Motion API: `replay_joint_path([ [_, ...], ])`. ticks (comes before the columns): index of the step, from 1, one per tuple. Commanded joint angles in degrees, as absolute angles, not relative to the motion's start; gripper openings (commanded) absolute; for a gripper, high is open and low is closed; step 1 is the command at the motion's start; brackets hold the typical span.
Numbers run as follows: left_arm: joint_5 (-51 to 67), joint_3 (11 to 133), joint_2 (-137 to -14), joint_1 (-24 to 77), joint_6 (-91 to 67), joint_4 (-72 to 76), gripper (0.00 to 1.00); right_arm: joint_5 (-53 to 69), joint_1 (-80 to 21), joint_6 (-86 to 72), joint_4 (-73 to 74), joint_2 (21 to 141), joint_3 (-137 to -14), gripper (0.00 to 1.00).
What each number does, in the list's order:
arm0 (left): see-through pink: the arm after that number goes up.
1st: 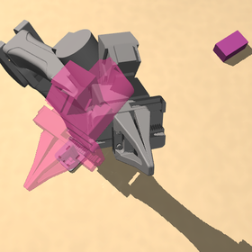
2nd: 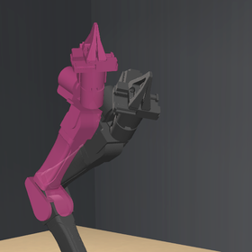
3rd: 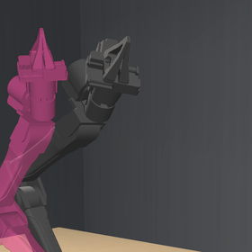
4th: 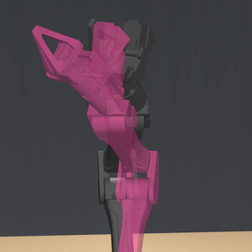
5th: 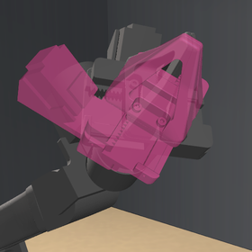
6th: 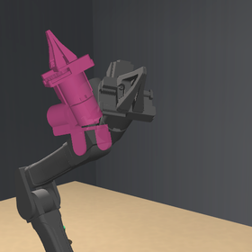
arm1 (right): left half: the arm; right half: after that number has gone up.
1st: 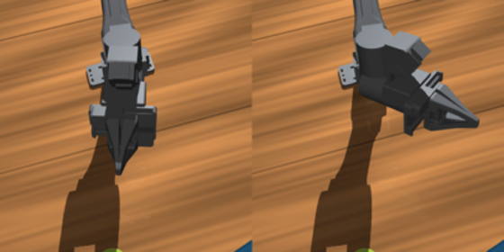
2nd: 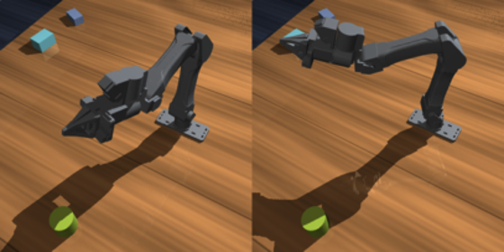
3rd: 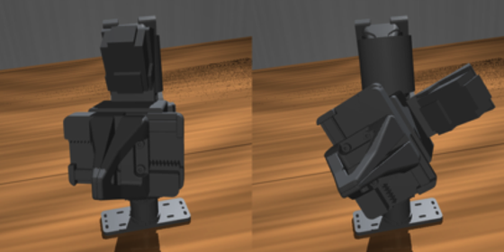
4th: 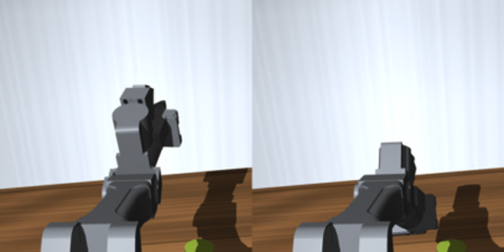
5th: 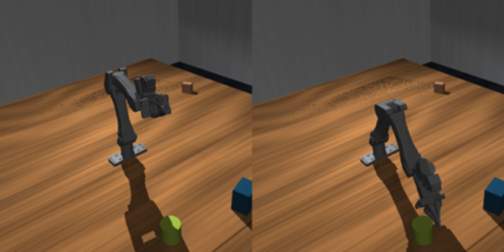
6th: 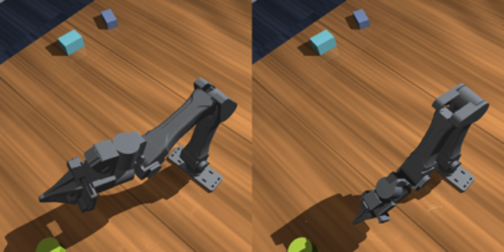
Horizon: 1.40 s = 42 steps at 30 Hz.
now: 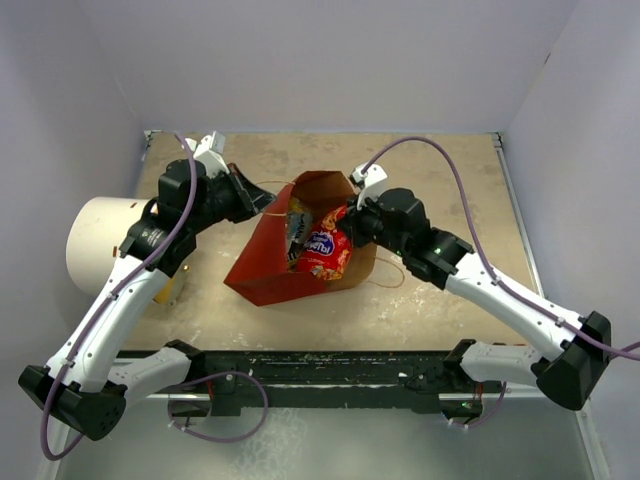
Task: Take the snacks out of the paper bag
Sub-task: Take out the snack from the paper bag, then place the snack at the center of the board.
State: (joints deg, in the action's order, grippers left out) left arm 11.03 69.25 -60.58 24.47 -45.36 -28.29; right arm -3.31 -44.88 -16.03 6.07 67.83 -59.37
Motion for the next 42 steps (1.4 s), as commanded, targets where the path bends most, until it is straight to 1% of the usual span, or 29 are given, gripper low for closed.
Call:
replay_joint_path([
  [1,9.5,71.7,-59.6,24.6,-44.0,-27.2,0.0,-6.1,-44.8,-14.6,2.4,64.0,-68.4,0.0],
  [6,9.2,71.7,-60.1,24.6,-43.9,-27.2,0.0,-10.5,-44.8,-14.3,5.0,62.2,-73.4,0.0],
  [11,8.0,71.8,-60.8,24.6,-43.5,-28.4,0.0,-17.8,-44.7,-14.1,8.1,60.6,-78.3,0.0],
  [17,6.9,72.8,-61.3,24.6,-41.3,-30.6,0.0,-29.5,-44.7,-10.6,11.6,61.6,-86.0,0.0],
  [22,5.6,74.4,-61.8,24.5,-38.9,-33.5,0.0,-43.9,-44.0,-2.1,11.6,65.4,-91.0,0.0],
  [25,4.0,76.8,-62.9,24.6,-37.5,-37.6,0.0,-47.3,-40.8,2.9,9.8,67.7,-93.1,0.0],
  [28,2.1,79.4,-64.0,24.5,-35.3,-41.2,0.0,-45.5,-33.1,2.1,12.1,70.3,-94.8,0.0],
  [30,0.7,81.2,-64.4,24.5,-34.0,-42.5,0.0,-44.3,-30.1,1.7,12.4,71.3,-93.6,0.0],
  [33,-1.2,84.9,-65.3,24.1,-31.3,-44.0,0.0,-45.0,-27.3,3.8,9.2,71.3,-87.9,0.0],
  [36,-2.3,89.9,-67.3,23.8,-28.3,-46.0,0.0,-46.1,-23.1,2.3,10.5,71.2,-82.9,0.0],
  [39,-2.5,93.2,-68.9,23.8,-25.8,-47.1,0.0,-46.2,-18.0,1.2,11.0,69.0,-77.4,0.0],
  [42,-2.4,93.7,-69.6,23.7,-24.9,-46.8,0.0,-48.3,-15.0,5.3,10.7,65.2,-70.6,0.0],
])
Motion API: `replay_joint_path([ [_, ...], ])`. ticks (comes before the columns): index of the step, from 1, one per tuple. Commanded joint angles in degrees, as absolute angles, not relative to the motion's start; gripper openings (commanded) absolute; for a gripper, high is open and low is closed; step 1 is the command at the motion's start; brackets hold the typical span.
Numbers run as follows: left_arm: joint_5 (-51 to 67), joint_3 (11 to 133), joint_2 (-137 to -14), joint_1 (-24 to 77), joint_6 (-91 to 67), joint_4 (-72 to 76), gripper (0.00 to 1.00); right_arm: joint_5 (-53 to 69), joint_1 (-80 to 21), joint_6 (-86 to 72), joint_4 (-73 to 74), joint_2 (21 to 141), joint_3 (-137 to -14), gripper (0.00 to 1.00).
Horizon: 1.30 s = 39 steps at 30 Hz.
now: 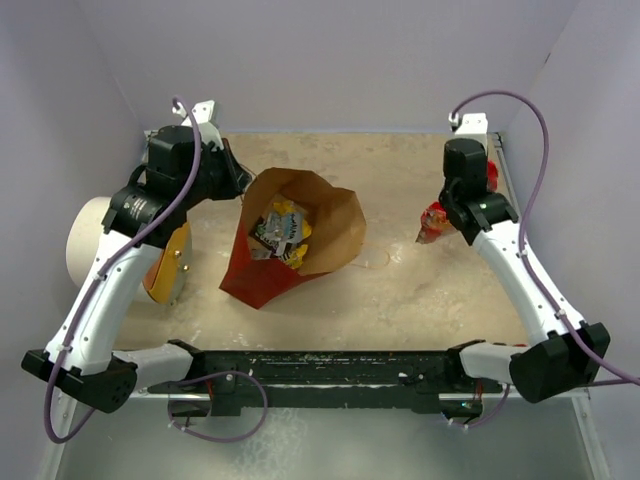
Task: Take the snacks out of the paper bag
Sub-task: Place the snack at the center of the board.
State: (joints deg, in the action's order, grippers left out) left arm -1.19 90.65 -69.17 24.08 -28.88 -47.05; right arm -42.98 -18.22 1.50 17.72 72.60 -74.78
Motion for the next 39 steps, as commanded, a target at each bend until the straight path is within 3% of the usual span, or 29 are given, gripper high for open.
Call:
replay_joint_path([
  [1,-2.0,93.7,-69.7,23.7,-24.8,-46.4,0.0,-49.2,-14.5,7.5,9.8,64.0,-68.1,0.0],
  [6,-0.1,94.7,-70.4,23.6,-24.5,-45.3,0.0,-52.3,-14.1,23.4,-1.6,62.0,-53.4,0.0],
  [10,-0.1,97.0,-71.6,23.3,-22.8,-47.2,0.0,-48.5,-14.1,23.1,-5.3,68.7,-53.1,0.0],
  [16,1.1,99.3,-72.4,23.1,-23.0,-48.7,0.0,-31.7,-14.9,-1.2,10.0,96.1,-80.4,0.01],
  [21,2.5,99.7,-73.3,22.9,-23.8,-49.5,0.0,-18.1,-16.2,-13.1,16.1,106.9,-98.5,0.3],
  [23,1.9,99.1,-73.1,22.9,-23.9,-49.7,0.0,-14.8,-16.2,-16.1,17.3,105.8,-97.9,0.43],
  [27,-0.2,97.3,-72.0,22.7,-23.1,-49.5,0.0,-10.1,-16.1,-15.4,14.4,98.0,-88.3,0.55],
  [39,-14.7,105.2,-74.1,20.5,-2.7,-50.6,0.0,-2.6,-16.3,-18.3,18.4,75.0,-69.5,0.62],
])
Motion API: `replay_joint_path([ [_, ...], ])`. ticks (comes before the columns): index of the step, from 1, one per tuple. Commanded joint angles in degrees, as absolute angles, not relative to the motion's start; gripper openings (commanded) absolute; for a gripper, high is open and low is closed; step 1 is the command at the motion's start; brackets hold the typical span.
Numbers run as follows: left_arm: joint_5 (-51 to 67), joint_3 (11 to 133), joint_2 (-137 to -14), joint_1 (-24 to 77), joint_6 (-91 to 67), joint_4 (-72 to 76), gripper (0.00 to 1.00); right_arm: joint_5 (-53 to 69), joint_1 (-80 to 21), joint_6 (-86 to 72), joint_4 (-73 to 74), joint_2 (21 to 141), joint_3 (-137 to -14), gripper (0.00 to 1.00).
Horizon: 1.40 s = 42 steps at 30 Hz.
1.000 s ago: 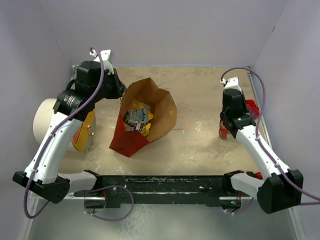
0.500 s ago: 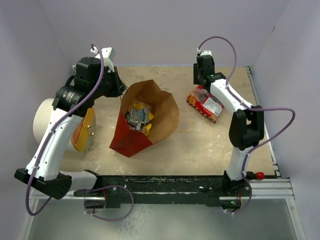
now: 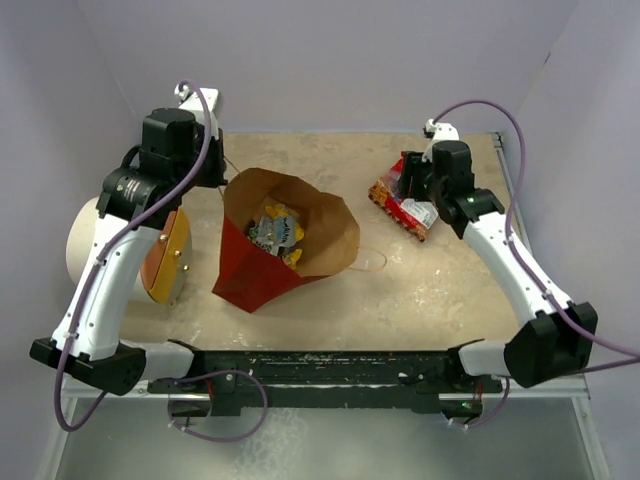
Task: Take the snacks out of the paper bag
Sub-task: Place the snack at the center of the board, then take out the snack from the paper bag.
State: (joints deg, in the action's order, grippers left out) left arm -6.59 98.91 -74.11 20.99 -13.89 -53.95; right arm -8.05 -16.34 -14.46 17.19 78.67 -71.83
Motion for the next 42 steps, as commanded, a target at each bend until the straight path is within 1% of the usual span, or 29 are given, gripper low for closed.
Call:
replay_joint_path([
  [1,-15.0,105.7,-74.2,20.4,-0.8,-49.9,0.0,-1.6,-16.3,-18.9,18.8,74.6,-69.2,0.62],
  [4,-10.1,106.2,-74.4,20.5,4.9,-46.8,0.0,0.9,-16.7,-19.2,19.6,74.3,-69.3,0.63],
  [8,2.4,104.1,-75.2,20.5,5.7,-43.6,0.0,2.4,-17.9,-18.2,19.6,74.8,-70.5,0.63],
  [13,21.3,93.6,-74.0,20.6,-5.2,-38.6,0.0,3.7,-21.6,-16.4,19.1,75.9,-72.5,0.63],
  [18,32.2,81.2,-67.6,21.1,-17.9,-30.0,0.0,9.2,-25.5,-13.4,15.1,73.6,-70.6,0.63],
  [22,36.6,72.8,-61.1,21.1,-23.8,-24.1,0.0,16.5,-27.8,-10.6,7.3,68.8,-65.7,0.64],
  [25,39.1,69.7,-58.9,21.2,-25.3,-24.4,0.0,22.6,-31.0,-4.2,1.3,64.8,-61.5,0.64],
  [27,41.3,68.9,-58.3,21.2,-25.5,-25.4,0.0,25.0,-34.3,1.8,-1.2,62.0,-57.3,0.63],
  [33,46.4,68.1,-56.0,21.2,-24.4,-27.7,0.0,35.4,-42.8,22.4,-2.0,56.7,-48.5,0.59],
  [39,44.2,66.6,-53.0,21.1,-23.2,-33.3,0.0,31.5,-53.2,36.2,0.6,58.9,-46.2,0.54],
  [42,43.1,66.4,-52.1,21.1,-23.8,-34.4,0.0,26.9,-58.5,41.5,-1.3,61.3,-45.4,0.52],
])
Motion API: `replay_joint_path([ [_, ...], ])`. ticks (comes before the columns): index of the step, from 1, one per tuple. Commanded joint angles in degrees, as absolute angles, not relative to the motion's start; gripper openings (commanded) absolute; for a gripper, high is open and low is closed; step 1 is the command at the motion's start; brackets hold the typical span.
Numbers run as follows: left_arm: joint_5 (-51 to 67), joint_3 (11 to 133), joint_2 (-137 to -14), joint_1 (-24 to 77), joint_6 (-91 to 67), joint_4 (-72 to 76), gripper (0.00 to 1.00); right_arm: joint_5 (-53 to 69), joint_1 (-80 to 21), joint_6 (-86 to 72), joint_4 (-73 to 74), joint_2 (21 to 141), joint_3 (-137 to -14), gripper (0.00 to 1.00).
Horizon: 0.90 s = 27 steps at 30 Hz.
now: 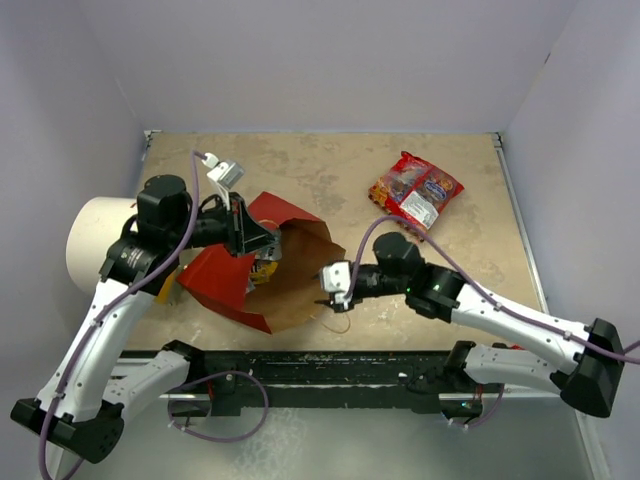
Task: Take the snacks out of the paper bag
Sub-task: Take out the snack from the paper bag.
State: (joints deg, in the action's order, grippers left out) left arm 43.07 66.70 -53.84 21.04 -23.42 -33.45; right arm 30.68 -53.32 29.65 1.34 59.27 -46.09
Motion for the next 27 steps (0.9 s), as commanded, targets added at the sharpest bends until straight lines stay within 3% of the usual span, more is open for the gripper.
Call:
replay_joint_path([
  [1,42.2,66.4,-51.8,21.2,-23.9,-34.6,0.0,24.2,-60.0,42.3,-3.2,62.4,-45.1,0.52],
  [9,34.3,69.3,-51.0,21.1,-22.8,-39.0,0.0,12.9,-62.6,47.9,-25.9,75.2,-42.3,0.54],
  [13,32.3,70.7,-50.9,21.2,-23.2,-38.6,0.0,13.1,-62.6,46.8,-27.6,81.8,-45.6,0.53],
  [27,32.4,74.0,-51.9,21.1,-22.0,-40.6,0.0,8.7,-58.7,64.6,-34.8,98.9,-50.7,0.6],
])
